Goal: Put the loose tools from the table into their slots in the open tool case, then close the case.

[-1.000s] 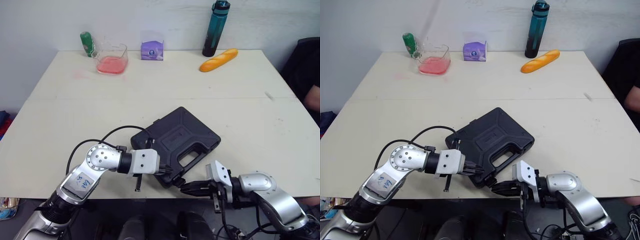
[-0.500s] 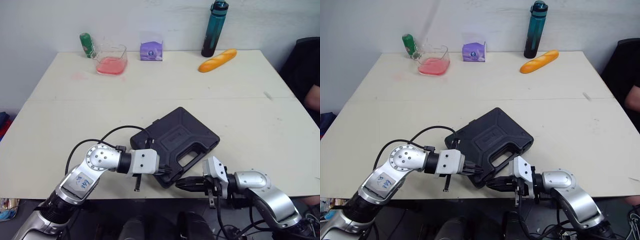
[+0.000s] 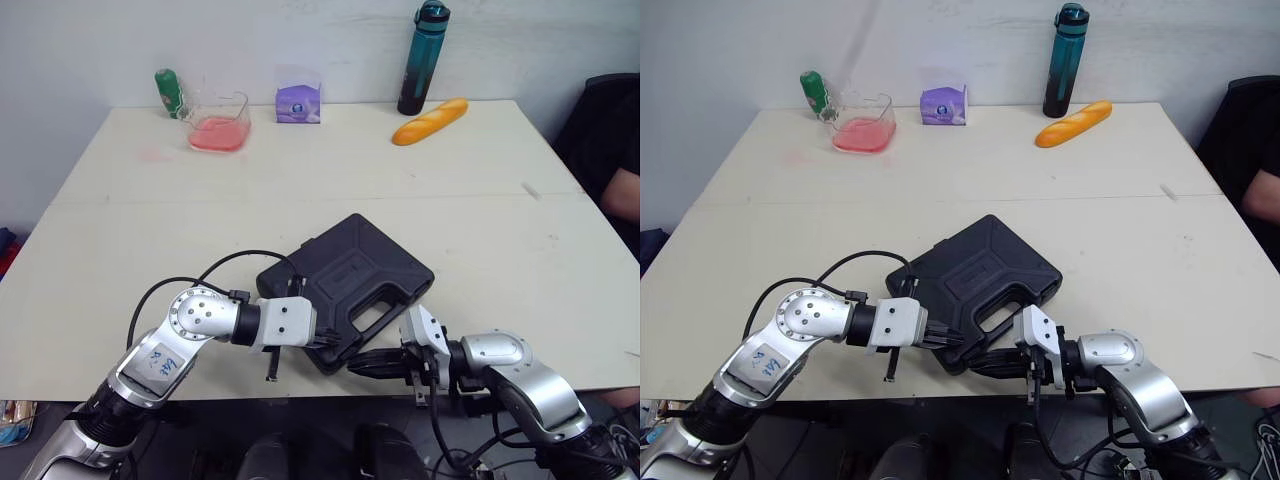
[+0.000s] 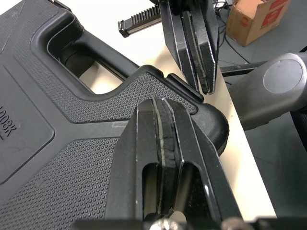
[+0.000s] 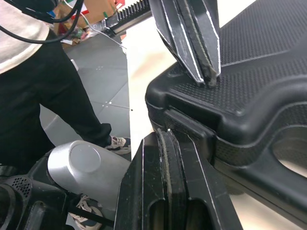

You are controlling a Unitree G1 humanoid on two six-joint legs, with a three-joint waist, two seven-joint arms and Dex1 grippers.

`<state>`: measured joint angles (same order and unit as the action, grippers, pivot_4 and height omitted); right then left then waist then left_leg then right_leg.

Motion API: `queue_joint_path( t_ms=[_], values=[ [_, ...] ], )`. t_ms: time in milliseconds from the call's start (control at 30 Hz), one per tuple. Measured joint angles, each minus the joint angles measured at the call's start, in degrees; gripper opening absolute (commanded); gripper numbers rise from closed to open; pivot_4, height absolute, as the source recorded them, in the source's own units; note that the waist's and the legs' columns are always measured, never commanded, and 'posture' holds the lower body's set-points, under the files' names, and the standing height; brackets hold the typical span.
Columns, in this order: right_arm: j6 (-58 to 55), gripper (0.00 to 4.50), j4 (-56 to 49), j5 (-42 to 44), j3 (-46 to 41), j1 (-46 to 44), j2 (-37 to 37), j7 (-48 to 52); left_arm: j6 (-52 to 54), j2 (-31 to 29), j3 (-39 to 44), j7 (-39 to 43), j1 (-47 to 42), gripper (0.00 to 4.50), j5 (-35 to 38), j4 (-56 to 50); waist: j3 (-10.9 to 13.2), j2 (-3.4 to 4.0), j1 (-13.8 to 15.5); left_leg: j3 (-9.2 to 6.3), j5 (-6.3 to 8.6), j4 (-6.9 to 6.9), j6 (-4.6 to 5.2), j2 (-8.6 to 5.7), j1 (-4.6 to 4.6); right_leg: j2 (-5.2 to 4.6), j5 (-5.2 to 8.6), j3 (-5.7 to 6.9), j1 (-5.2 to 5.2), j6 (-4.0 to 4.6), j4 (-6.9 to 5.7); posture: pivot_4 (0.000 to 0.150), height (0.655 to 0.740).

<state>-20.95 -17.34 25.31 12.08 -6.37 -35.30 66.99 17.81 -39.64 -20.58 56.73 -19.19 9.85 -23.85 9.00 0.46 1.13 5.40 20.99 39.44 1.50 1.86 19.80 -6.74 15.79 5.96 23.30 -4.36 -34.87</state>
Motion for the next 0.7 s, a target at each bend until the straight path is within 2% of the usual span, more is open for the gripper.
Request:
queue_joint_path(
  t_ms=[200, 467, 700],
  values=[
    [-0.60, 0.00, 0.77, 0.10, -0.01, -1.03, -0.51, 0.23, 0.73, 0.00, 0.00, -0.13, 0.04, 0.02, 0.00, 0.00, 0.01, 0.00, 0.03, -0.01, -0.08, -0.44, -0.10, 0.01, -0.51, 0.00, 0.05, 0.01, -0.40, 0.08, 0.21, 0.150, 0.7349],
    [-2.70, 0.00, 0.54, 1.19, -0.29, -1.50, -1.01, 0.12, 0.52, 0.00, 0.06, -0.22, 0.05, 0.02, 0.01, 0.06, 0.02, 0.02, 0.02, -0.04, -0.06, -0.53, -0.14, 0.03, -0.55, 0.00, 0.05, 0.02, -0.47, 0.08, 0.35, 0.150, 0.7349],
    [-5.92, 0.00, -5.49, 5.31, -5.71, 0.97, -8.45, 1.63, -3.24, 0.78, 2.91, 0.41, 1.86, 0.02, 3.21, 2.02, 0.25, 0.25, 0.08, -0.03, -0.10, -0.97, -0.12, 0.02, -0.49, 0.00, 0.04, 0.05, -0.40, 0.07, 0.71, 0.150, 0.7349]
  ],
)
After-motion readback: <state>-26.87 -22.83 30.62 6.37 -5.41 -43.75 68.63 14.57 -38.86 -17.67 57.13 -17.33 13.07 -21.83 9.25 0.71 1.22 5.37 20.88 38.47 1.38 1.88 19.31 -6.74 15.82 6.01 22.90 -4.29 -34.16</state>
